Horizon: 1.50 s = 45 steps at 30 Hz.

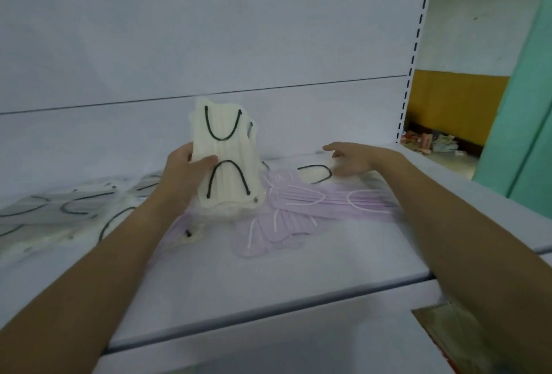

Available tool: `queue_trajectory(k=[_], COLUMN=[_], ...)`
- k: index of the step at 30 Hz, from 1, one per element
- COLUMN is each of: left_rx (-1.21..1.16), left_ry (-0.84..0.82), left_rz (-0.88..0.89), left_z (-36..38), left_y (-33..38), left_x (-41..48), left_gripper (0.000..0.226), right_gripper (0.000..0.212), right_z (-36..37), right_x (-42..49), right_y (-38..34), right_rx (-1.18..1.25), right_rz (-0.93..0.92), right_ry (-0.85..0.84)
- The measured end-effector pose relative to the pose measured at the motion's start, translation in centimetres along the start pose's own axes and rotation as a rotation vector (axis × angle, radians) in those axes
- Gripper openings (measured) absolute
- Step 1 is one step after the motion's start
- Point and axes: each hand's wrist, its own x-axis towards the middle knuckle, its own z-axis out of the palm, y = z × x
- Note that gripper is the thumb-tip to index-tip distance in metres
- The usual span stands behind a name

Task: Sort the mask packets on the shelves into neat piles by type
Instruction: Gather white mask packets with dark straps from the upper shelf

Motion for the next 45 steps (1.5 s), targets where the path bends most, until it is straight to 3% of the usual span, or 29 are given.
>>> queue_trajectory(k=[4,6,9,10,13,15,19,22,24,26,29,30,32,35,38,42,45], left_rx=[-0.008,0.0,-0.012,-0.014,-0.013,-0.01,0.004,-0.084,-0.057,0.052,0.024,-0.008,-0.074,-0.237,-0.435,-0.104,-0.016], left_ry=[0.002,0.001,-0.005,-0.008,-0.026,-0.037,-0.014,-0.038,-0.041,0.016,0.074,0.073,0.055,0.036,-0.067,0.031,0.119], left_rz=[0.002,0.006,0.003,0.0,0.006,0.018,0.068,0.094,0.125,0.158,0.115,0.101,0.082,0.039,-0.017,0.165,0.156], left_z=[0.0,-0.1,-0.2,-0.2,-0.1,-0.1,-0.1,-0.4,-0.5,-0.5,-0.5,-0.5,-0.4,-0.3,-1.0,-4.3,-8.6], left_y=[-0.1,-0.2,-0.2,-0.2,-0.1,-0.1,-0.1,-0.1,-0.2,0.0,0.5,0.7,1.1,2.3,3.7,4.8,3.9], left_x=[0.0,0.0,0.0,0.0,0.1,0.1,0.2,0.3,0.2,0.4,0.6,0.6,0.4,-0.3,-1.3,-1.9,-2.1], left_gripper=[0.011,0.01,0.01,0.01,0.015,0.015,0.023,0.066,0.076,0.065,0.05,0.048,0.044,0.032,0.04,0.045,0.047], right_gripper=[0.068,0.063,0.062,0.064,0.072,0.073,0.079,0.078,0.069,0.065,0.064,0.061,0.053,0.047,0.05,0.069,0.076], right_z=[0.0,-0.9,-3.0,-3.3,-2.8,-2.4,-3.0,-2.8,-3.0,-3.7,-5.0,-5.3,-5.3,-3.5,0.0,2.4,2.8], right_x=[0.3,0.1,-0.8,-1.2,-1.7,-1.7,-2.0,-2.4,-2.8,-3.3,-4.4,-4.8,-5.2,-5.5,-5.4,-5.0,-5.1], right_y=[0.8,1.4,2.9,3.5,4.7,4.8,4.5,4.2,3.8,2.9,0.0,-1.6,-5.5,-11.9,-17.5,-21.1,-20.5], right_rx=[-0.102,-0.096,0.196,0.227,-0.007,-0.074,-0.055,-0.027,0.033,0.192,0.713,0.909,1.207,1.332,1.259,1.083,0.801], right_rz=[-0.001,0.029,0.078,0.105,0.282,0.348,0.383,0.391,0.372,0.297,0.104,0.041,-0.107,-0.223,-0.178,-0.16,-0.187], right_ry=[0.124,0.266,0.437,0.4,0.133,0.059,0.067,0.121,0.205,0.411,0.721,0.729,0.582,0.389,0.319,0.392,0.39])
